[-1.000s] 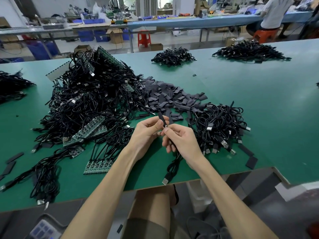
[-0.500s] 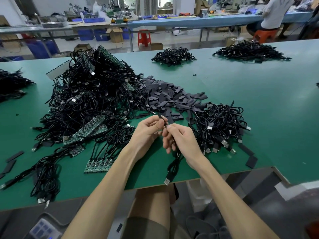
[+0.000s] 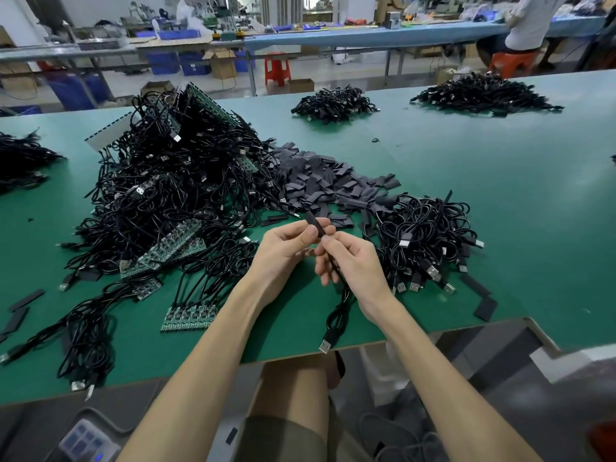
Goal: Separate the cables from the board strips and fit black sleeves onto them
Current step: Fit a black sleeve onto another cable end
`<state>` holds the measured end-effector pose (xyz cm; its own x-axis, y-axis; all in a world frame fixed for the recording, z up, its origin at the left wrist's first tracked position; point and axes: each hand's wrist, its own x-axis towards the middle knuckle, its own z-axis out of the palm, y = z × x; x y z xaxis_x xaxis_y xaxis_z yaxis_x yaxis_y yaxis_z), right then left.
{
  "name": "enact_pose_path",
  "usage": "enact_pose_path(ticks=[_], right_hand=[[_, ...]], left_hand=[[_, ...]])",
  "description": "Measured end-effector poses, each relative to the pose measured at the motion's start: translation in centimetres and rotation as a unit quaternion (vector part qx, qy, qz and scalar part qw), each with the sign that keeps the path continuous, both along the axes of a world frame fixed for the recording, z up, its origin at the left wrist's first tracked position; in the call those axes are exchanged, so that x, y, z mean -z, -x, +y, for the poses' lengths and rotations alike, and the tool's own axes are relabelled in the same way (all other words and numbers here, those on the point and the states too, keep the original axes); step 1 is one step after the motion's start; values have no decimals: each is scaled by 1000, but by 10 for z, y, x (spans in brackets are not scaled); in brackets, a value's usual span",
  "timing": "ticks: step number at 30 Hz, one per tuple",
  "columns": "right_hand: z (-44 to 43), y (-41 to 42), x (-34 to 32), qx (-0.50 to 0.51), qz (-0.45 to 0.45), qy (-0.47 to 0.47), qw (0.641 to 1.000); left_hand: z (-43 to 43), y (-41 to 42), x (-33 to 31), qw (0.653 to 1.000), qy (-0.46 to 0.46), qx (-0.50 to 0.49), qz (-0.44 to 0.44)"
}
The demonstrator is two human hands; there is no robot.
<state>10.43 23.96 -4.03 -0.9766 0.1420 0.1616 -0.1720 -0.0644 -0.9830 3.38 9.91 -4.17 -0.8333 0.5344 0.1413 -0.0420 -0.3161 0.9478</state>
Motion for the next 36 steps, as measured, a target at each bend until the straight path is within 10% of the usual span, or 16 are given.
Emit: enact_pose_path(ticks=[36], right_hand=[[1, -1, 0, -62, -20, -19, 998]], left_hand=[[1, 5, 11, 1000, -8, 16, -2]])
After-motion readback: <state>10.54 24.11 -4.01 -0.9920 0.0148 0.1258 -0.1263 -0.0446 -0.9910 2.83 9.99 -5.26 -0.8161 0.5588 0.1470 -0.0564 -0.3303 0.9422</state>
